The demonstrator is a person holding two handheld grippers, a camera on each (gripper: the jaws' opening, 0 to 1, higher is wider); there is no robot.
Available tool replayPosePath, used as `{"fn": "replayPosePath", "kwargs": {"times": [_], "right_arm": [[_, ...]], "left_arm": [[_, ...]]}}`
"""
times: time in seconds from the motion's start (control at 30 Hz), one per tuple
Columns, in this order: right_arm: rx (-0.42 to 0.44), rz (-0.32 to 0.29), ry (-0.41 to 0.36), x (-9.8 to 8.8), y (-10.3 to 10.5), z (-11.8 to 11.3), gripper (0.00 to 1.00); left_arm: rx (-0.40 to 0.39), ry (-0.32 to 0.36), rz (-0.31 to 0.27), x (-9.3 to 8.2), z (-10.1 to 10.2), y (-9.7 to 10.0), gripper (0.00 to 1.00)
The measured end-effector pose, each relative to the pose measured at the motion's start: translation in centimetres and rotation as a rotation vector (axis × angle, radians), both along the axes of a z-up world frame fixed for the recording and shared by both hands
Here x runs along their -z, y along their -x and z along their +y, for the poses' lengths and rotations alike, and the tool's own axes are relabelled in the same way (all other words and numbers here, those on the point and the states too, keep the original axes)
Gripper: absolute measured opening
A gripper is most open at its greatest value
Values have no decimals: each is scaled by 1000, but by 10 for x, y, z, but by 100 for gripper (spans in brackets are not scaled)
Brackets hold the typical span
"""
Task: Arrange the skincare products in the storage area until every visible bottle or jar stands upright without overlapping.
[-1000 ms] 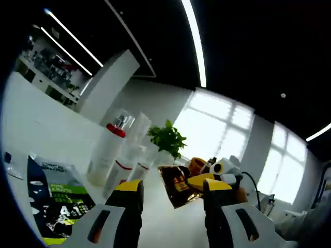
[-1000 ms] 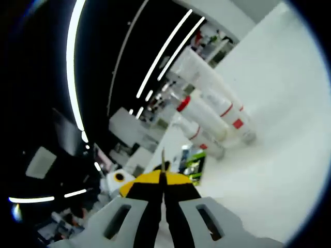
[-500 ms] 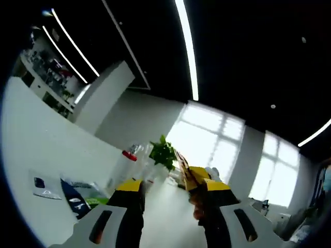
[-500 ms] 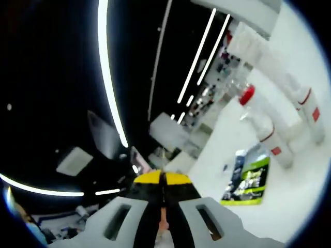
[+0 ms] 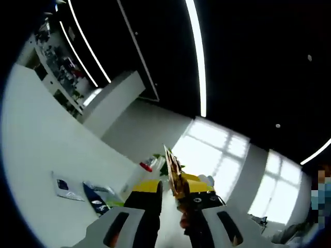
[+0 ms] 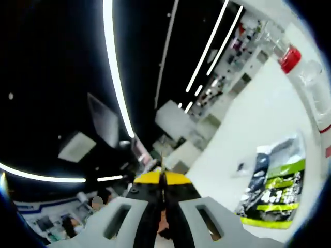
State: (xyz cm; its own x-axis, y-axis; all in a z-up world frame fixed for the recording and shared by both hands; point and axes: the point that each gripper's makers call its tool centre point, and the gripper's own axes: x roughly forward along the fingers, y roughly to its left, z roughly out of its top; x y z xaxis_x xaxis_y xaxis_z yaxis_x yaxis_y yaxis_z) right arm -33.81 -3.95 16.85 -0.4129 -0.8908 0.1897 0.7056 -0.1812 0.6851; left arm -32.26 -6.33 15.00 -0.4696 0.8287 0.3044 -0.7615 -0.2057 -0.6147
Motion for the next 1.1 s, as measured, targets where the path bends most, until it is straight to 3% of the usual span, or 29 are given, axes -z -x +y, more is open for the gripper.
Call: {"fn": "replayPosePath", "kwargs": {"times": [0.07,0.17,0.2,0.23,0.3,0.37,0.47,0.57,0.67,0.73,0.9,1.1], "right_arm": [[48,21,-61,15,17,0,0],[57,69,-93,19,23,2,0],[58,58,-136,28,22,4,0],[66,64,-163,34,20,5,0],[78,153,-204,33,25,5,1],[150,163,-209,32,27,8,1],[195,167,-271,42,21,12,0],[194,136,-302,51,24,11,0],[175,113,-329,61,20,6,0],[186,110,-350,63,26,6,0],[206,90,-354,68,29,9,0],[227,67,-325,66,27,15,0]], "left_arm": [[3,28,-44,10,1,3,3],[1,59,-64,18,5,6,1],[-1,70,-81,23,6,8,0],[-1,71,-102,27,6,10,0],[0,51,-136,29,2,13,0],[-18,17,-173,29,-7,18,0],[-105,15,-243,40,-25,27,0],[-233,118,-364,70,-43,42,0],[-249,157,-472,86,-44,48,0],[-232,191,-496,92,-39,48,0],[-305,309,-527,107,-45,56,0],[-255,309,-594,113,-40,53,1]]}}
